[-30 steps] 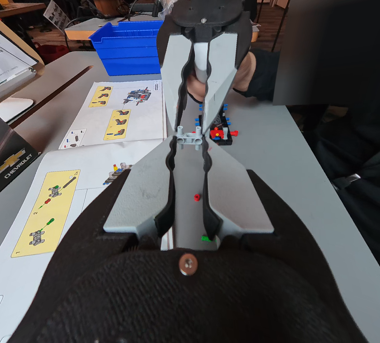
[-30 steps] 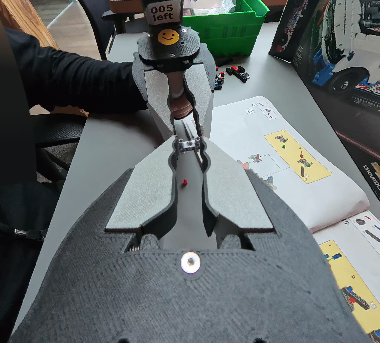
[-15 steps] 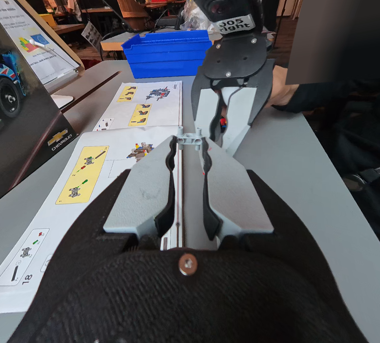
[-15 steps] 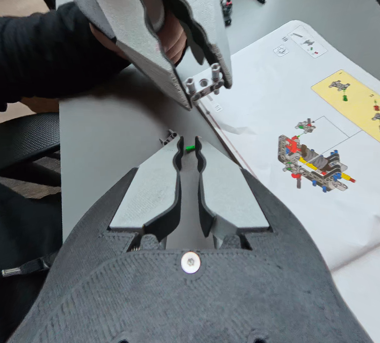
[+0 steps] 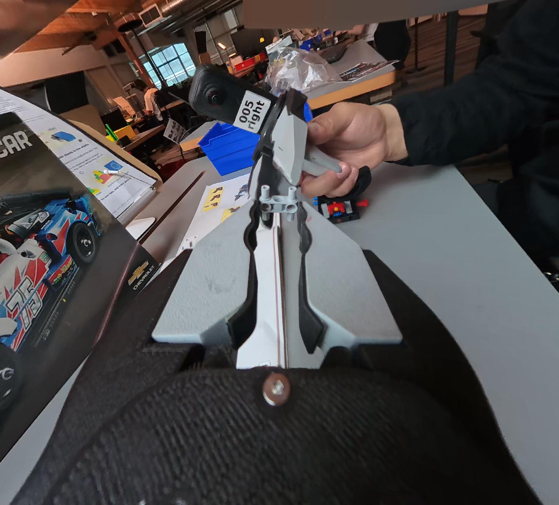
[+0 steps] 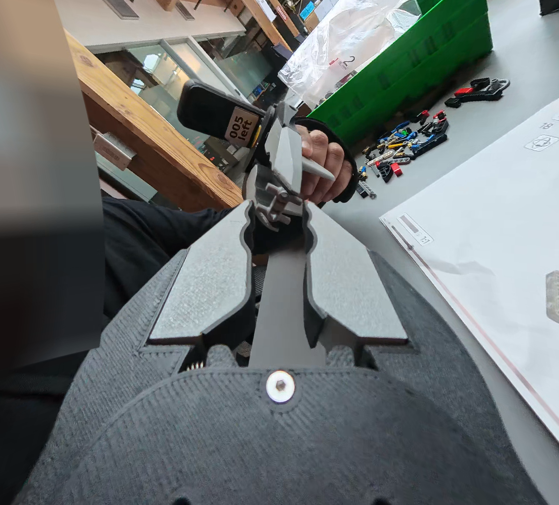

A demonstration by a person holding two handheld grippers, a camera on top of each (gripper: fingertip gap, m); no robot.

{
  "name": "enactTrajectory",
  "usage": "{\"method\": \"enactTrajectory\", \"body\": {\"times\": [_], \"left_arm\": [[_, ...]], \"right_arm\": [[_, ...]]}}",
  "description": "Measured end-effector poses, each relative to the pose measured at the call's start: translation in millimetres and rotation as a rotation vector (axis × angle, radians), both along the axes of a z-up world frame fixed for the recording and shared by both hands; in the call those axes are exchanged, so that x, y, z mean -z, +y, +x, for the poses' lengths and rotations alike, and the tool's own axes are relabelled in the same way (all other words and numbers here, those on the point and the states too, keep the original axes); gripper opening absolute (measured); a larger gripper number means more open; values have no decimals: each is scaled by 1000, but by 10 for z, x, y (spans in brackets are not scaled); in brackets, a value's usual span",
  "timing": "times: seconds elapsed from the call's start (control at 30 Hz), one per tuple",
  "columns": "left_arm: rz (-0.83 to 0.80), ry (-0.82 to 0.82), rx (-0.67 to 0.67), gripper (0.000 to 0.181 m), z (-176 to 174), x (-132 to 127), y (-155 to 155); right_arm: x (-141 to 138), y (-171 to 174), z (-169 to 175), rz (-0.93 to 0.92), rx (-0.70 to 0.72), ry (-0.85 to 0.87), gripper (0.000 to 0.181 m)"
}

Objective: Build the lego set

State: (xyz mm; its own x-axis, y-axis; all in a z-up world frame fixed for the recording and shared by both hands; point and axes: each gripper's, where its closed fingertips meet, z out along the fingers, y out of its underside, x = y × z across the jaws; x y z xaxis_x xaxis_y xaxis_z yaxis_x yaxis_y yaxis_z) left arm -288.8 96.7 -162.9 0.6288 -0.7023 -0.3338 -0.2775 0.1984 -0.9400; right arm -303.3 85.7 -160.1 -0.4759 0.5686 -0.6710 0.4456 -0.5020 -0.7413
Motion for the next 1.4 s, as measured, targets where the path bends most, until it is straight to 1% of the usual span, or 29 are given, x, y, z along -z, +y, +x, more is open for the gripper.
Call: {"method": "enactTrajectory", "body": {"times": [0.07, 0.13, 0.33, 0.47, 0.7, 0.83, 1.07, 1.4], "left_arm": [[-3, 25, -5, 22, 12, 46, 12], [-5, 43, -12, 22, 15, 75, 24], [3, 104, -71, 22, -21, 131, 76], [44, 129, -112, 21, -45, 115, 93], [8, 98, -101, 21, -33, 114, 88], [-2, 72, -80, 25, -8, 95, 72], [-8, 59, -88, 25, -4, 75, 80], [7, 95, -101, 22, 3, 91, 79]], "right_arm": [[-1, -2, -27, -21, -4, -3, 28], [56, 23, -61, -8, 8, -21, 18], [139, 88, -92, 14, 22, -49, 15], [100, 124, -80, 13, 22, -34, 15], [88, 117, -65, -14, 8, -15, 15], [62, 117, -56, -35, 6, -2, 15], [47, 118, -58, -49, 8, 11, 15], [69, 57, -73, -46, -8, 5, 15]]}}
